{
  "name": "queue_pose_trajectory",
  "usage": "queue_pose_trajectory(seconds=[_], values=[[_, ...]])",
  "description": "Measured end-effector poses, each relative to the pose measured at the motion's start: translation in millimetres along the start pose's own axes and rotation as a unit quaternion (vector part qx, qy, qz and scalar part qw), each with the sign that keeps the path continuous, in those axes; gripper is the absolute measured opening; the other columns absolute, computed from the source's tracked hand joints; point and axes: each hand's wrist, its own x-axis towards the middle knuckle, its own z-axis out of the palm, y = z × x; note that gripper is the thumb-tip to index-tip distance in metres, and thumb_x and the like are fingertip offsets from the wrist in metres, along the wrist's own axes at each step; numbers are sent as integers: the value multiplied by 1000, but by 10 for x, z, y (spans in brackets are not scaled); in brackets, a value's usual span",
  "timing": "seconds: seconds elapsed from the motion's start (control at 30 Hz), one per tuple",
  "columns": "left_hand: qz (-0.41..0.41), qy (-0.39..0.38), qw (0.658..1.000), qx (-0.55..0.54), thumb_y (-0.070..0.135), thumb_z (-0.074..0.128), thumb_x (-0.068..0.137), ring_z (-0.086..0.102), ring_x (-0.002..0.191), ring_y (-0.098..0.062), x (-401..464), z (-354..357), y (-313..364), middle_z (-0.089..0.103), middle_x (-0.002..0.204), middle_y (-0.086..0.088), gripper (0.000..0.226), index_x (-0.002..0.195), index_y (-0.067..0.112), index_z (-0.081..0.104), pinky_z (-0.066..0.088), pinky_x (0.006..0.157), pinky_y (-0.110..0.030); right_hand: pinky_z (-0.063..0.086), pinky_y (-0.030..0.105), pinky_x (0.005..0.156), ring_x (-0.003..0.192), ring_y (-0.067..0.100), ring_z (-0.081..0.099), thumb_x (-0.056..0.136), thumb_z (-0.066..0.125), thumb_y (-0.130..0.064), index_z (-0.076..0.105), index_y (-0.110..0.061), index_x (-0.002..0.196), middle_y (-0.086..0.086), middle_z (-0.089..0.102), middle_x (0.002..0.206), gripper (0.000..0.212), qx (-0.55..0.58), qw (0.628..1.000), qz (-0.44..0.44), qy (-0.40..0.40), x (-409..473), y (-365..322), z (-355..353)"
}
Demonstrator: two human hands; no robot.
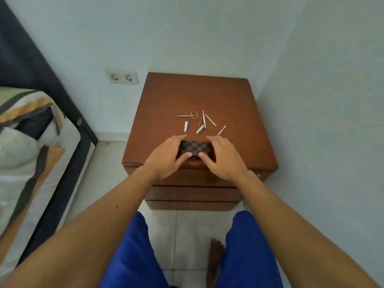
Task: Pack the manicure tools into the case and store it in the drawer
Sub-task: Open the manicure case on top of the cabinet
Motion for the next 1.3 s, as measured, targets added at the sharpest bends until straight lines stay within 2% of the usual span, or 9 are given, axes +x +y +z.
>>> queue_pose_trajectory(seconds=[0.13, 0.27, 0.47, 0.6, 0.77, 0.9, 1.03, 1.2, 1.3], values=[[-23, -29, 999, -5, 37, 63, 102, 51, 136, -20, -27, -32, -46, 48, 153, -3, 61, 154, 17, 38, 46, 110, -36, 41, 41, 116, 134, 24, 45, 101, 60, -50, 48, -11, 152, 5, 54, 145, 66, 8, 1000, -3, -23, -24, -29, 22], [-7, -47, 999, 17, 37, 69, 98, 48, 136, -21, 63, -51, -100, 46, 153, -1, 64, 153, 17, 42, 45, 110, -36, 42, 39, 115, 135, 23, 43, 103, 60, -46, 47, -11, 153, 4, 54, 146, 63, 18, 999, -7, -29, 16, -5, 25], [-10, -13, 1000, -6, 32, 76, 93, 46, 133, -21, 92, 43, -152, 51, 147, -3, 66, 149, 16, 48, 42, 113, -38, 40, 36, 114, 134, 21, 43, 104, 58, -46, 48, -12, 153, 3, 54, 146, 60, 19, 1000, -15, -20, 29, 33, 50], [-43, -14, 998, -44, 31, 84, 85, 45, 130, -19, 172, 38, -189, 54, 142, 0, 71, 147, 19, 51, 40, 113, -37, 42, 37, 112, 130, 21, 46, 106, 54, -45, 52, -11, 149, 4, 58, 143, 55, 29, 999, -17, -18, 71, 58, 22], [-81, -13, 991, -102, 28, 89, 80, 44, 128, -14, 192, 13, -187, 55, 136, 5, 75, 145, 22, 52, 42, 111, -34, 48, 37, 103, 120, 21, 57, 109, 49, -44, 66, -15, 134, 2, 67, 126, 42, 73, 997, 2, -6, 224, 96, -31], [-103, -5, 984, -147, 25, 92, 77, 46, 124, -12, 159, 13, -186, 51, 126, 13, 77, 142, 26, 52, 43, 108, -31, 53, 35, 88, 98, 14, 61, 107, 54, -40, 73, -17, 118, -1, 69, 112, 31, 111, 993, 18, 40, 422, 78, -56], [-129, -15, 972, -197, 21, 95, 72, 46, 120, -13, 194, -5, -199, 49, 121, 15, 83, 141, 29, 51, 41, 104, -29, 53, 33, 83, 94, 11, 61, 106, 59, -38, 74, -17, 114, -3, 70, 107, 27, 142, 987, 27, 74, 581, 36, -80], [-137, -22, 966, -220, 24, 97, 69, 46, 119, -8, 207, 10, -265, 49, 126, 13, 87, 140, 34, 47, 41, 105, -27, 55, 32, 80, 91, 13, 65, 104, 64, -28, 72, -19, 112, -5, 72, 99, 14, 168, 983, 42, 69, 722, 70, -66], [-126, -12, 966, -224, 25, 98, 67, 46, 118, -7, 180, 28, -295, 50, 124, 16, 96, 147, 30, 45, 42, 105, -24, 52, 26, 78, 79, 7, 62, 101, 68, -23, 72, -21, 112, -12, 67, 87, 12, 186, 977, 67, 74, 786, 130, -11]])
